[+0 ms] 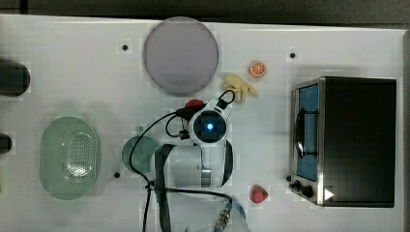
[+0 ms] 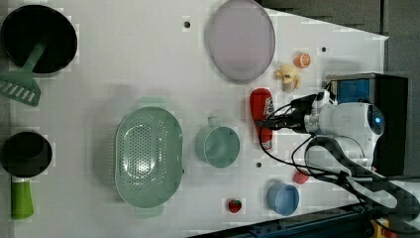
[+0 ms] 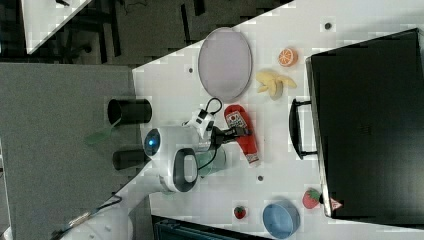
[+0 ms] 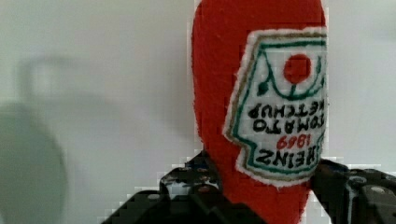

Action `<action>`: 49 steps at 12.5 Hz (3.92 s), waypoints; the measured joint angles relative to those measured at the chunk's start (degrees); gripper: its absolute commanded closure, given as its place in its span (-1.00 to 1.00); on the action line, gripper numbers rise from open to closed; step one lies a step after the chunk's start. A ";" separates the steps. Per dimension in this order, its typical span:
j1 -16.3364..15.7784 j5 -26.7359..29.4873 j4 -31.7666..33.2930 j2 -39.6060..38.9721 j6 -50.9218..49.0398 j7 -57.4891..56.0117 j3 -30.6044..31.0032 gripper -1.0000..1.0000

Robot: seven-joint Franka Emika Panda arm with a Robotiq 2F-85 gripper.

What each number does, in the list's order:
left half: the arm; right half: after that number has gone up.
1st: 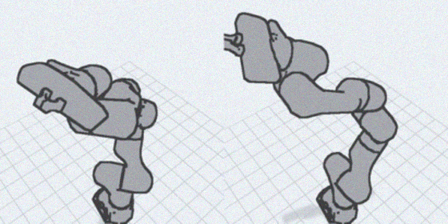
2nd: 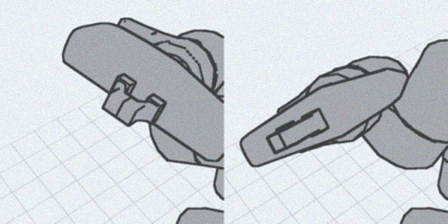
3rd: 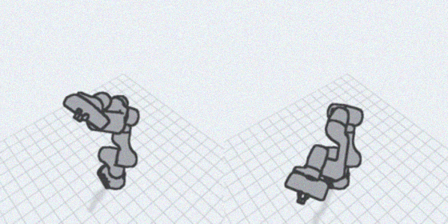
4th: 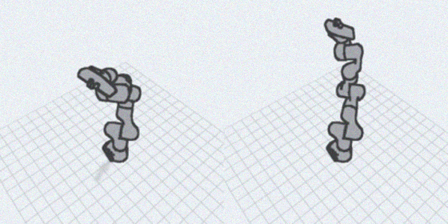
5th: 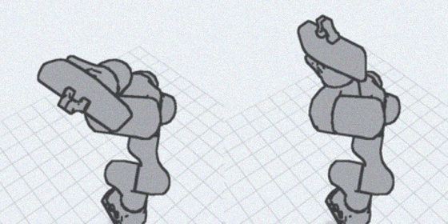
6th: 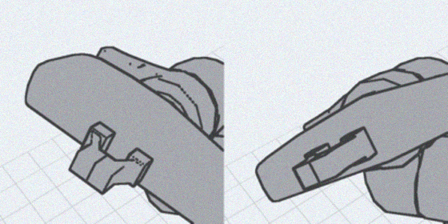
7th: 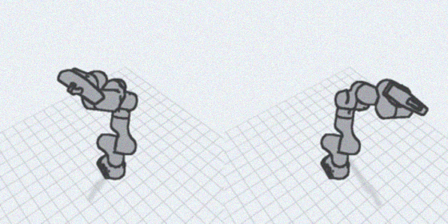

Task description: Pick Ketchup from the table and place it in strainer.

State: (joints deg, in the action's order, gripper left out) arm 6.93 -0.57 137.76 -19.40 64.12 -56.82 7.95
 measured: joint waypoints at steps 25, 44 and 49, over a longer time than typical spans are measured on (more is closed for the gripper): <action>-3.76 2.18 -6.49 12.22 -12.93 52.99 37.93 -0.21; 0.75 -0.44 -16.11 18.18 -29.63 61.67 35.89 -1.00; 2.77 3.61 -24.73 25.79 -44.30 61.53 25.09 -1.00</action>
State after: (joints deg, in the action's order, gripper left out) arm 9.70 3.03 113.02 6.39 19.82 4.71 33.04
